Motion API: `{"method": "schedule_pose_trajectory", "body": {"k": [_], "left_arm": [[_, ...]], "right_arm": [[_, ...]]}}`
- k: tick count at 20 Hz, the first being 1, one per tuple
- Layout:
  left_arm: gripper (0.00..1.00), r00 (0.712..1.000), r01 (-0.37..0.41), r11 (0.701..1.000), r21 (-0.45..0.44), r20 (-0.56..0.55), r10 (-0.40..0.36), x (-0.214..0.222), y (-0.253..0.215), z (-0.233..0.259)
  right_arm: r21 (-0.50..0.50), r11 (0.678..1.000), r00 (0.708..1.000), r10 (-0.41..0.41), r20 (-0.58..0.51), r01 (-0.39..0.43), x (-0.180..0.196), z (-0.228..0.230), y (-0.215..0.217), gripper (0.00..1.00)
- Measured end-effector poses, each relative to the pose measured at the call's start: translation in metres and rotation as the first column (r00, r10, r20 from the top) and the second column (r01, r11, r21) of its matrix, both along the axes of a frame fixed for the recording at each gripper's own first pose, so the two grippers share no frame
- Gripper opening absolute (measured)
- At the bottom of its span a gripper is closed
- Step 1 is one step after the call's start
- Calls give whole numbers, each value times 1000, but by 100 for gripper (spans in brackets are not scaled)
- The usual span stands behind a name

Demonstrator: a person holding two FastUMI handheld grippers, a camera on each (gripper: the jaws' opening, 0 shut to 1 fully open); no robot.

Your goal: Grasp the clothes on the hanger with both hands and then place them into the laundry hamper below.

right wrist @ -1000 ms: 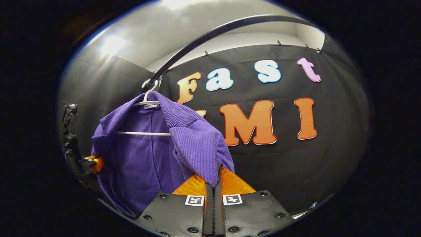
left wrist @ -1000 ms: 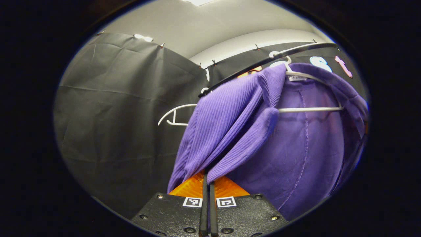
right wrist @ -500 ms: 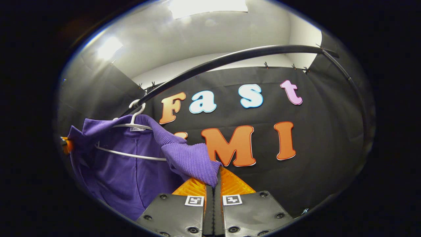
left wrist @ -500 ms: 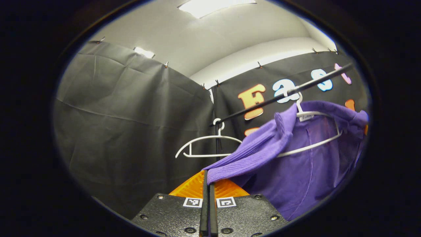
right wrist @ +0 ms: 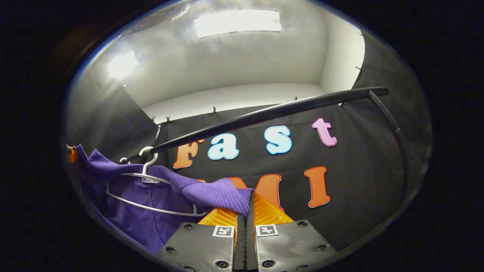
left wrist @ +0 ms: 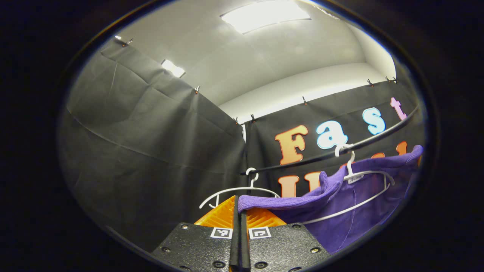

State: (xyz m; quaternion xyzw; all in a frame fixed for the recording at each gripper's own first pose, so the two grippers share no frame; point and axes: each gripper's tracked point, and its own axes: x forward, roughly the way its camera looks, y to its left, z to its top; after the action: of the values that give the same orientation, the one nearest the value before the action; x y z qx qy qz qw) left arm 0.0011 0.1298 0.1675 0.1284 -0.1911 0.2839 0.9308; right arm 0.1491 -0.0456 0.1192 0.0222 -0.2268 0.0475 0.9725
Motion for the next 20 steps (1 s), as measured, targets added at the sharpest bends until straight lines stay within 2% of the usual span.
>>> {"method": "schedule_pose_trajectory", "body": {"k": [2,4,5,8,10,11,13,15,20], "left_arm": [[0,998,46,993,-112,42,-41,8,13,4],[5,995,43,977,-210,95,-23,14,49,5],[2,994,33,966,-256,110,-5,20,68,2],[2,997,35,926,-375,74,-8,51,108,-29],[0,1000,-7,925,-380,15,14,67,128,-48],[3,1000,-31,927,-374,-16,27,75,137,-58],[2,996,-65,928,-368,-74,40,90,143,-79],[3,990,-96,940,-327,-134,54,100,150,-99],[5,967,-98,941,-325,-254,13,127,151,-168]], "right_arm": [[20,1000,1000,-15,23,14,5,7,-3,7],[36,999,999,-31,25,30,14,8,-5,7],[46,999,999,-28,25,27,18,8,-4,7],[48,999,999,-17,37,15,28,10,-1,7],[28,1000,999,-9,49,8,27,12,7,7],[19,1000,999,-4,52,3,26,12,13,7],[5,1000,998,-4,57,3,29,13,21,7],[7,1000,999,0,54,-1,29,13,25,7],[18,1000,999,24,27,-25,35,8,31,7]]}}
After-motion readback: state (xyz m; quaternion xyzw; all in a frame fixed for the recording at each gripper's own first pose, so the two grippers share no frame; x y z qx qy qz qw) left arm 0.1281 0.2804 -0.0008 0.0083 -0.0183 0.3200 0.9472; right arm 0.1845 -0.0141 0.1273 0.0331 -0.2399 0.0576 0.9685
